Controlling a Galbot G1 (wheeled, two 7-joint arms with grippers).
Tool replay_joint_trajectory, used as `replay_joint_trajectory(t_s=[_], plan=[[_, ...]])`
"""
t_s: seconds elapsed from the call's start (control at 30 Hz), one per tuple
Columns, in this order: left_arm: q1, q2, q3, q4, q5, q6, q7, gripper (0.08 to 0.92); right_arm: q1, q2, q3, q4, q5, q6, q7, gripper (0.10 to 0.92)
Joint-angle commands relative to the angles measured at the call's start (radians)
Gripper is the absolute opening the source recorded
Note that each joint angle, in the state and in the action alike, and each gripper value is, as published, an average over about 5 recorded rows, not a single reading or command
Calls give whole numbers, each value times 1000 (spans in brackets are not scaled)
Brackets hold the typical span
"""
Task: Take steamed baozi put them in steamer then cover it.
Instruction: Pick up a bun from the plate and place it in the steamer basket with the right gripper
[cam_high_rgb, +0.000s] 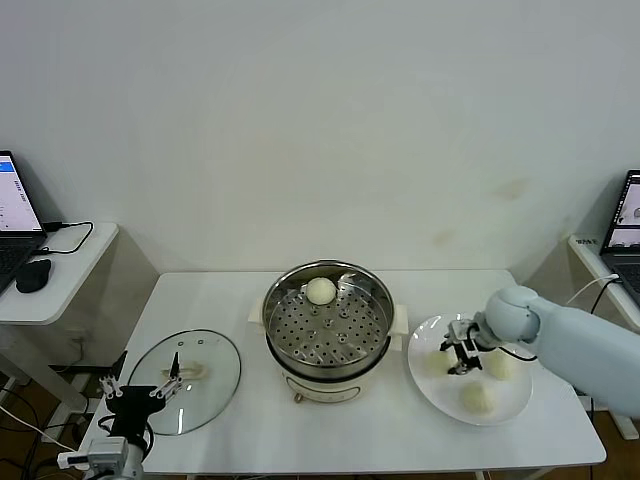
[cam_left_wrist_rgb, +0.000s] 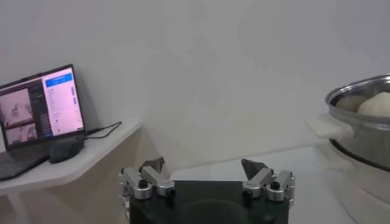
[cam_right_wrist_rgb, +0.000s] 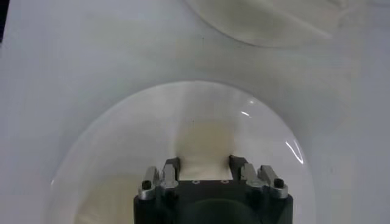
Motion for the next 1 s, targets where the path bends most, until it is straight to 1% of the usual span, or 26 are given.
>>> replay_joint_trajectory(t_s=[0.03, 0.23, 0.43, 0.57, 0.7, 0.83, 1.0], plan=[[-5, 1, 7, -1, 0, 2, 0, 823, 132, -71, -14, 69, 88, -21, -12, 525], [-18, 9, 24, -5, 0, 11, 0, 823, 349, -123, -89, 166, 231, -101, -13, 529], [-24, 19, 26, -11, -3, 15, -1, 823, 628, -79, -248, 225, 389, -190, 37, 537], [-23, 23, 20, -16, -8, 16, 0, 823, 742, 43, -342, 244, 512, -251, 95, 542], [-23, 21, 12, -16, -10, 17, 1, 823, 749, 193, -372, 239, 609, -308, 168, 543], [-28, 12, 4, -10, -10, 17, 3, 823, 695, 317, -375, 196, 667, -349, 221, 543], [-32, 10, -8, -5, -11, 16, 6, 823, 617, 439, -381, 119, 692, -373, 263, 543]])
